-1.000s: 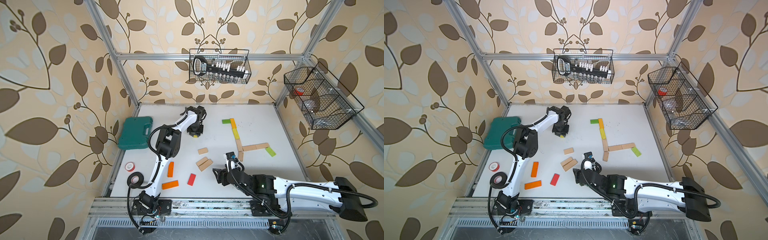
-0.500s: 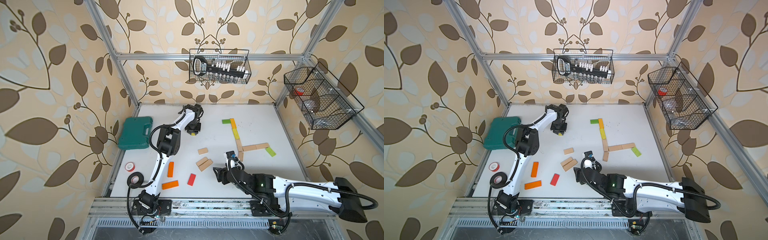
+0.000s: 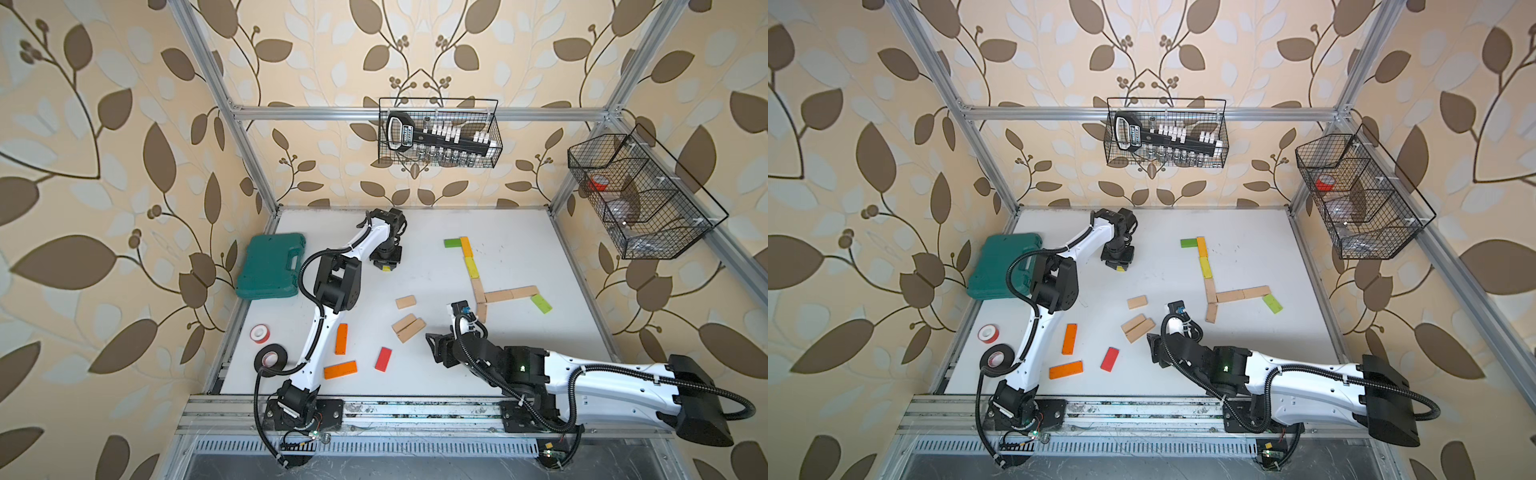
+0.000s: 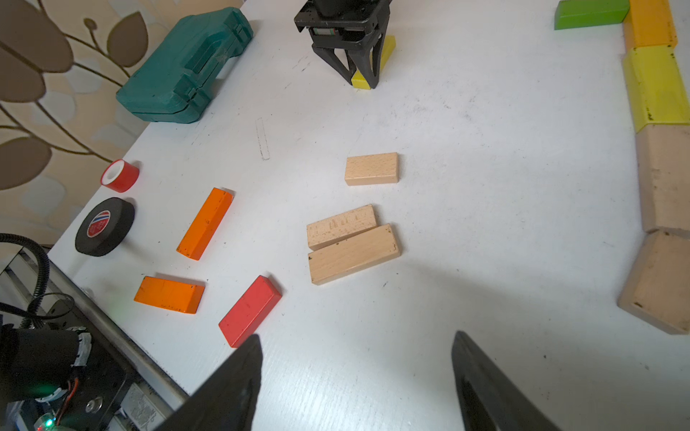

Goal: Assemble a giraffe with building blocks
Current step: Assemble the building block at the center of the board.

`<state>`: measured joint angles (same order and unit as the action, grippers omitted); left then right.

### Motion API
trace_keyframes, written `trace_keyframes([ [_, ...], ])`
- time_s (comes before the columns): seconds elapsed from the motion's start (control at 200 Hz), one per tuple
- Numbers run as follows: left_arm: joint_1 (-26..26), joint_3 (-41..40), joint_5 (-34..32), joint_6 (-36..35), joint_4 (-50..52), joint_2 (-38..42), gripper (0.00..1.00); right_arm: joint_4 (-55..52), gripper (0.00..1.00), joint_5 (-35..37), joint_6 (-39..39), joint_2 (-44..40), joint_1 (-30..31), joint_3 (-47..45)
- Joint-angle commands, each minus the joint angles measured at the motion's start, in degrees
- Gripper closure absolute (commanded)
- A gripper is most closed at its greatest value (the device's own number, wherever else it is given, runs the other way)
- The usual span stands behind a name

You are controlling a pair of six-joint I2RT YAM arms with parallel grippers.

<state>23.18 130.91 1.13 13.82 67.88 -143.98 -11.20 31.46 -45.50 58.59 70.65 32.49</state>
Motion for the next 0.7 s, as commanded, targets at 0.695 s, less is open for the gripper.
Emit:
trace_keyframes([
  [0.695, -0.92, 3.65, 0.49, 0.68, 1.38, -1.27, 0.62, 1.09, 0.24, -1.49, 0.85, 0.85, -1.45, -1.38],
])
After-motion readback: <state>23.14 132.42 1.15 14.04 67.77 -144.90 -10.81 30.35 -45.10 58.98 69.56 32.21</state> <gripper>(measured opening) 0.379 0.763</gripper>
